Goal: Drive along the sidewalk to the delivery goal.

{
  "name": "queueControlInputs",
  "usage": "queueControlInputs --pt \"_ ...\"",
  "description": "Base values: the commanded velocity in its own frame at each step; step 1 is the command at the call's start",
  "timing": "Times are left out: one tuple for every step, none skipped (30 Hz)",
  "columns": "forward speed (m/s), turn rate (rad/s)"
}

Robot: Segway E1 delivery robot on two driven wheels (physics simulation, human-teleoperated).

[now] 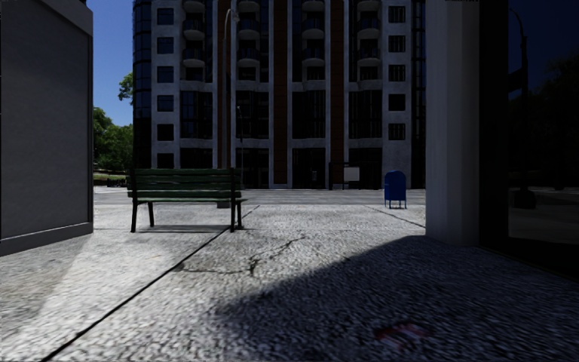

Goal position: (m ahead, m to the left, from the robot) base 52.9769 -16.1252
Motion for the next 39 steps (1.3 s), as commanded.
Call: queueControlInputs --pt "2.0 0.0" --pt "2.0 0.0" --pt "2.0 0.0" --pt "2.0 0.0" --pt "2.0 0.0" --pt "2.0 0.0" --pt "2.0 0.0" --pt "2.0 0.0" --pt "2.0 0.0" --pt "2.0 0.0" --pt "2.0 0.0" --pt "2.0 0.0" --pt "2.0 0.0" --pt "2.0 0.0" --pt "2.0 0.0" --pt "2.0 0.0" --pt "2.0 0.0" --pt "2.0 0.0" --pt "2.0 0.0" --pt "2.0 0.0" --pt "2.0 0.0" --pt "2.0 0.0" --pt "2.0 0.0" --pt "2.0 0.0" --pt "2.0 0.0" --pt "2.0 0.0" --pt "2.0 0.0" --pt "2.0 0.0" --pt "2.0 0.0" --pt "2.0 0.0" --pt "2.0 0.0" --pt "2.0 0.0" --pt "2.0 0.0" --pt "2.0 0.0" --pt "2.0 0.0" --pt "2.0 0.0" --pt "2.0 0.0" --pt "2.0 0.0" --pt "2.0 0.0"
